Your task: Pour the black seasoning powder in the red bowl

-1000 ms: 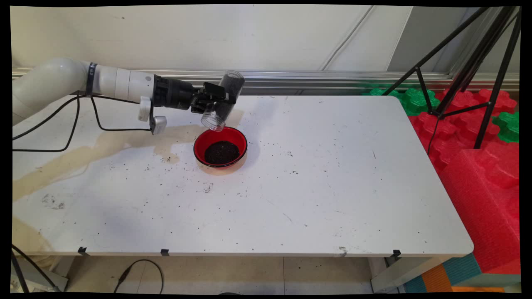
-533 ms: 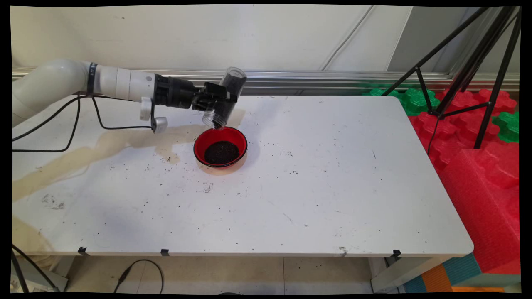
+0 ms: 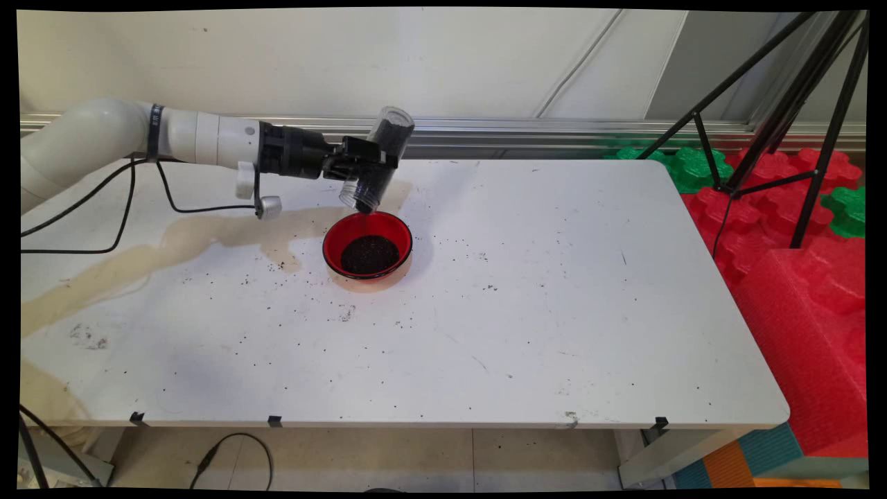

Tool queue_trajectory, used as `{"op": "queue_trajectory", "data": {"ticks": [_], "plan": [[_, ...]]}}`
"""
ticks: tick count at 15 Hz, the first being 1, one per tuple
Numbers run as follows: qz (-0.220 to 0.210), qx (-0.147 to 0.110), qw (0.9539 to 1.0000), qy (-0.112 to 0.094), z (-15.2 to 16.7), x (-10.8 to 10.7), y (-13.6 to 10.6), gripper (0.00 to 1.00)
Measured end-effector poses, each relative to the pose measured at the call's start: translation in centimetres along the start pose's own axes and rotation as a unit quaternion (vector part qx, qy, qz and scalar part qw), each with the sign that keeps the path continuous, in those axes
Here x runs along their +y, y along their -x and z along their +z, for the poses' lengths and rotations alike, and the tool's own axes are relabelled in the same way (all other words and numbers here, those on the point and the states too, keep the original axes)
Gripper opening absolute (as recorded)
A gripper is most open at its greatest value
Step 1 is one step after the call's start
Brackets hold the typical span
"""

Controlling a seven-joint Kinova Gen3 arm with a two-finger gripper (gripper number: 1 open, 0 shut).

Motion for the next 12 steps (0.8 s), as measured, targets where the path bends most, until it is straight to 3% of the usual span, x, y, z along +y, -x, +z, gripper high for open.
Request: {"op": "queue_trajectory", "data": {"ticks": [12], "plan": [[0.035,-0.006,0.9993,-0.008,0.08,-0.25,0.16,0.0]]}}
